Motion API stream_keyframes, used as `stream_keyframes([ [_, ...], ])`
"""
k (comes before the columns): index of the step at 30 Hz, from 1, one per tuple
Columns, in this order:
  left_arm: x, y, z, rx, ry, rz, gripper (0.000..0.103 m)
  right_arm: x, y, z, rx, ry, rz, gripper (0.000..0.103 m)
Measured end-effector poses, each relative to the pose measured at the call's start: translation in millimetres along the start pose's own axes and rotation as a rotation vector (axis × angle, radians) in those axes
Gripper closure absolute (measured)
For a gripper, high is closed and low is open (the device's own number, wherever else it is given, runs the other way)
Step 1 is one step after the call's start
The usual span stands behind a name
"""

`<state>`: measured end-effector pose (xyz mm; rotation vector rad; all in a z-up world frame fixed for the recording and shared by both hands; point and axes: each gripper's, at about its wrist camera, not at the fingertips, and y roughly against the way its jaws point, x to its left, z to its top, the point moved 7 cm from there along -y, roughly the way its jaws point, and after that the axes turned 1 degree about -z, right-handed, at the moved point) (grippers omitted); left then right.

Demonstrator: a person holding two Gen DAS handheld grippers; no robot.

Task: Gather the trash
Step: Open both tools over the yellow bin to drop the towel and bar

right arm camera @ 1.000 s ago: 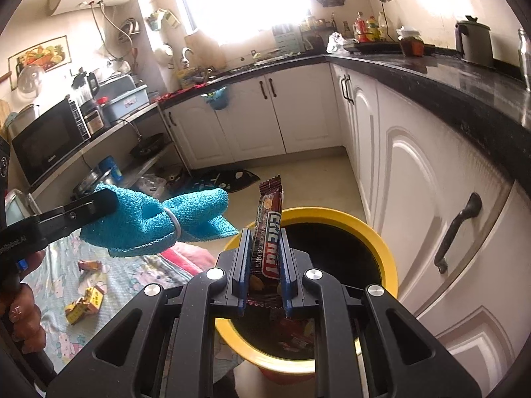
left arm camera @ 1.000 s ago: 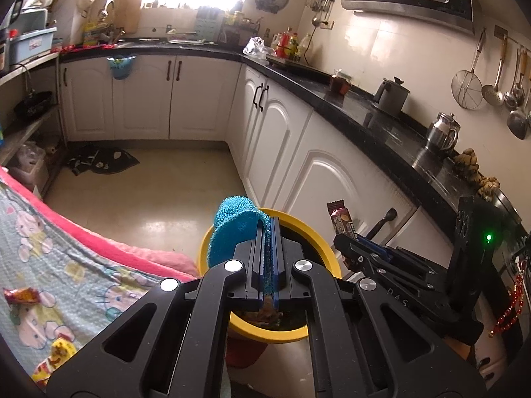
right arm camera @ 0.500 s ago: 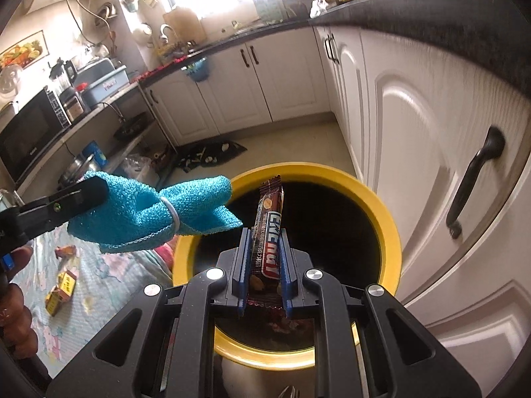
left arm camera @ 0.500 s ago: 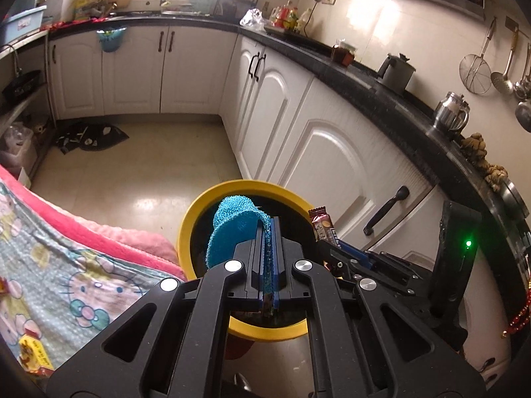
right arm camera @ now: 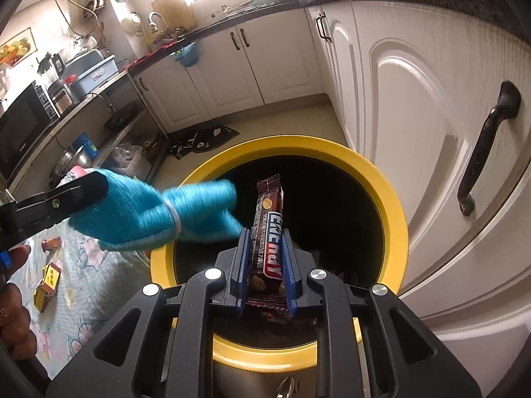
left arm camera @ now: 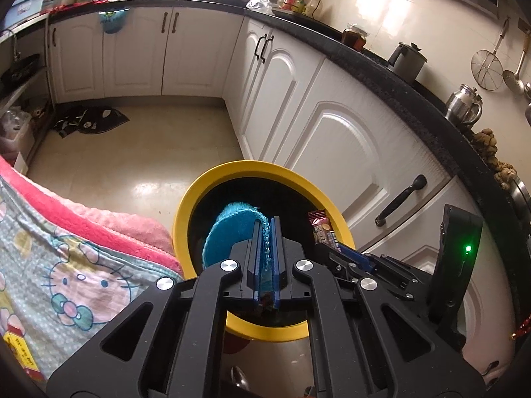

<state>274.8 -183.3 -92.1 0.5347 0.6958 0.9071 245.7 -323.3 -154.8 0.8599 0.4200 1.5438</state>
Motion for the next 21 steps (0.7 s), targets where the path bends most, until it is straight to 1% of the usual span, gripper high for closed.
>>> stream_keyframes([
  [1,2,0,0,-0.003,0.003,0.009,0.097,-1,0,0,0.001,-0.002,0.001,0.076],
  [2,3,0,-1,-0.005,0.007,0.012,0.088,-1,0,1,-0.001,-0.002,-0.004,0.072],
  [3,5,1,0,-0.007,0.011,0.016,0.078,-2,1,1,-0.007,-0.005,-0.013,0.064],
  [4,7,2,0,-0.013,0.016,0.024,0.075,-2,1,2,-0.009,-0.009,-0.014,0.061],
  [5,9,4,0,-0.018,0.018,0.031,0.074,-3,1,2,-0.01,-0.014,-0.014,0.06],
  [7,14,8,0,-0.026,0.024,0.04,0.07,-5,2,3,-0.013,-0.021,-0.018,0.053],
  [9,17,12,1,-0.034,0.031,0.05,0.059,-6,3,3,-0.019,-0.024,-0.023,0.051],
  [10,20,15,1,-0.038,0.036,0.054,0.057,-6,4,4,-0.021,-0.025,-0.024,0.049],
  [12,24,19,1,-0.048,0.046,0.064,0.048,-7,6,4,-0.03,-0.03,-0.027,0.045],
  [13,26,22,1,-0.052,0.051,0.067,0.045,-7,8,5,-0.034,-0.032,-0.029,0.043],
  [16,30,28,1,-0.065,0.062,0.076,0.031,-7,12,8,-0.045,-0.037,-0.032,0.04],
  [17,31,31,1,-0.071,0.063,0.08,0.022,-7,14,9,-0.052,-0.039,-0.035,0.038],
  [18,31,32,1,-0.074,0.063,0.084,0.018,-8,16,10,-0.058,-0.04,-0.035,0.036],
  [19,33,37,1,-0.082,0.062,0.092,0.016,-8,17,11,-0.062,-0.04,-0.036,0.035],
  [20,34,39,1,-0.087,0.062,0.098,0.012,-8,20,12,-0.068,-0.04,-0.037,0.035],
  [21,35,43,1,-0.094,0.063,0.103,0.011,-8,21,13,-0.073,-0.04,-0.039,0.033],
])
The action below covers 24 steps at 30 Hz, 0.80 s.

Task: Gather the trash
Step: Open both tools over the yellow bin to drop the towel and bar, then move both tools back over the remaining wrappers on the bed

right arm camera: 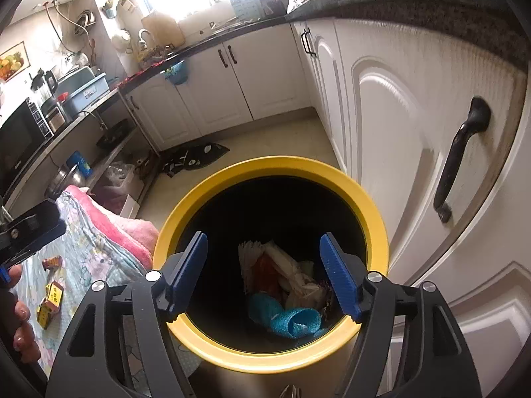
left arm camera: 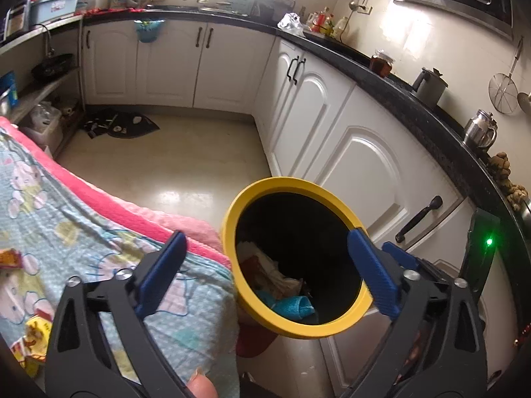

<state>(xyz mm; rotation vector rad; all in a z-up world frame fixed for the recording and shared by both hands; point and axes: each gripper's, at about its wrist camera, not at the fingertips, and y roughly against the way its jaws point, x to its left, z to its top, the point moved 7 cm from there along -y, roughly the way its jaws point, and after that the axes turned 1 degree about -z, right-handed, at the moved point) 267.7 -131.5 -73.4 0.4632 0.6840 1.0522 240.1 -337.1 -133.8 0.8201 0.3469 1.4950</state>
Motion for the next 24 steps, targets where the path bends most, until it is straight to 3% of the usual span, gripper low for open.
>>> stream_keyframes([
  [24,53,85,2,-0.139,0.096,0.096,0.011,53,45,16,-0.089,0.095,0.08,0.031],
])
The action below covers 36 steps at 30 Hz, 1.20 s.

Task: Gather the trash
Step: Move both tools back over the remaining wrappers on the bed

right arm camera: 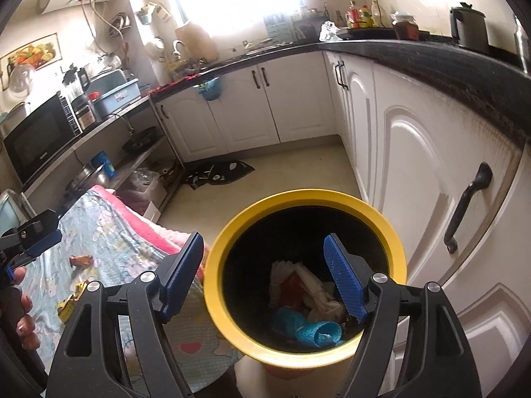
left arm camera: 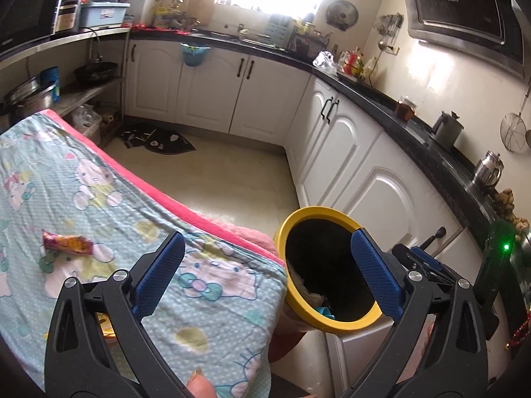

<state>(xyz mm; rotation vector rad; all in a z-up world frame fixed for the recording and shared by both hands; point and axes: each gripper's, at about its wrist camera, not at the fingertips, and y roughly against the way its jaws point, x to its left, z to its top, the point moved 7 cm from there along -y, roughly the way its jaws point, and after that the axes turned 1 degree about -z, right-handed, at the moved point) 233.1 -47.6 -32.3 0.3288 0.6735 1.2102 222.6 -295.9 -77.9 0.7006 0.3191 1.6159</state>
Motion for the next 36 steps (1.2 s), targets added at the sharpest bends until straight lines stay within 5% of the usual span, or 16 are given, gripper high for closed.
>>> stream_keyframes([
  [36,106,76,0,-0.106,0.147,0.141,0.011,146,23,-27,0.049,0.239,0.263,0.03],
])
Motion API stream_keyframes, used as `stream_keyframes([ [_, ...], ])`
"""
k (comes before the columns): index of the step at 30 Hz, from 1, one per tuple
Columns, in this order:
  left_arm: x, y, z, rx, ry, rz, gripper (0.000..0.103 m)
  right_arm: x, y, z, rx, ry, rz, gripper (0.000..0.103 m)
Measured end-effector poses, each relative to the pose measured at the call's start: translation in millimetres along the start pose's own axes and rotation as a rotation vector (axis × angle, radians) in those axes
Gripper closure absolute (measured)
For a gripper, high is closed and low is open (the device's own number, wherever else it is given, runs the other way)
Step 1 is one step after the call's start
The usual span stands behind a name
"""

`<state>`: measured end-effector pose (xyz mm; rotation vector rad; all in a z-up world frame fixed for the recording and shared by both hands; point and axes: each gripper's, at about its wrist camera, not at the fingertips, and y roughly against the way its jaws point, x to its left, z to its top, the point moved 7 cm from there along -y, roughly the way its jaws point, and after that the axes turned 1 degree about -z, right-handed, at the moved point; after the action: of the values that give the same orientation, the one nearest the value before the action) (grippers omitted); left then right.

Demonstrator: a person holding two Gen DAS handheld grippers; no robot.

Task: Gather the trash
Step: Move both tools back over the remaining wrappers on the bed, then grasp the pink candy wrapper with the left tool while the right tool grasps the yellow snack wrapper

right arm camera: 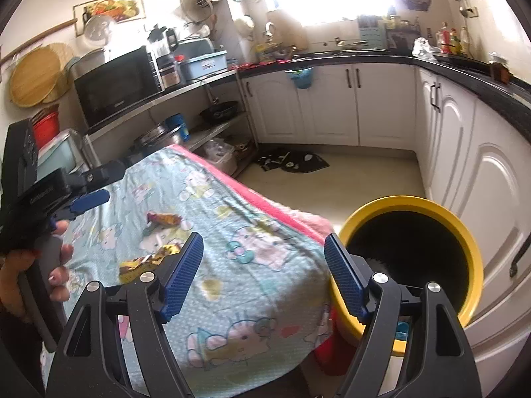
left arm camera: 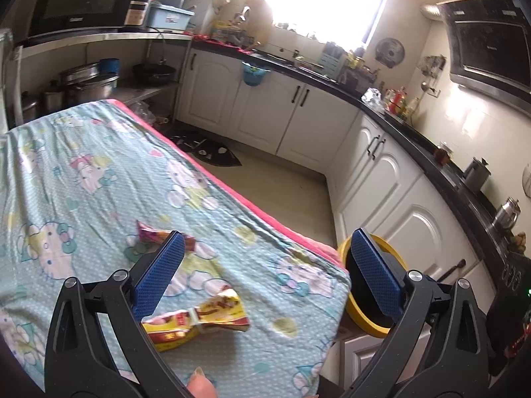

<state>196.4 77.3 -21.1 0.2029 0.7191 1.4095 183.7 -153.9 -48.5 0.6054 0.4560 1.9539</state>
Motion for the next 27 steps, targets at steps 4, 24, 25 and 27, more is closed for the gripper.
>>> stream_keyframes([
  [4,19,4,3,-0.008,0.016,0.03,0.011,16,-6,-3,0.021,0.021,0.031,0.03],
  [24,119,-19,3,0.085,0.192,0.114,0.011,125,-65,-25,0.189,0.329,0.269,0.03],
  [25,124,-24,3,0.1,0.204,0.112,0.011,129,-69,-27,0.2,0.344,0.272,0.03],
  [27,131,-36,3,0.133,0.225,0.108,0.016,135,-76,-29,0.213,0.388,0.272,0.03],
])
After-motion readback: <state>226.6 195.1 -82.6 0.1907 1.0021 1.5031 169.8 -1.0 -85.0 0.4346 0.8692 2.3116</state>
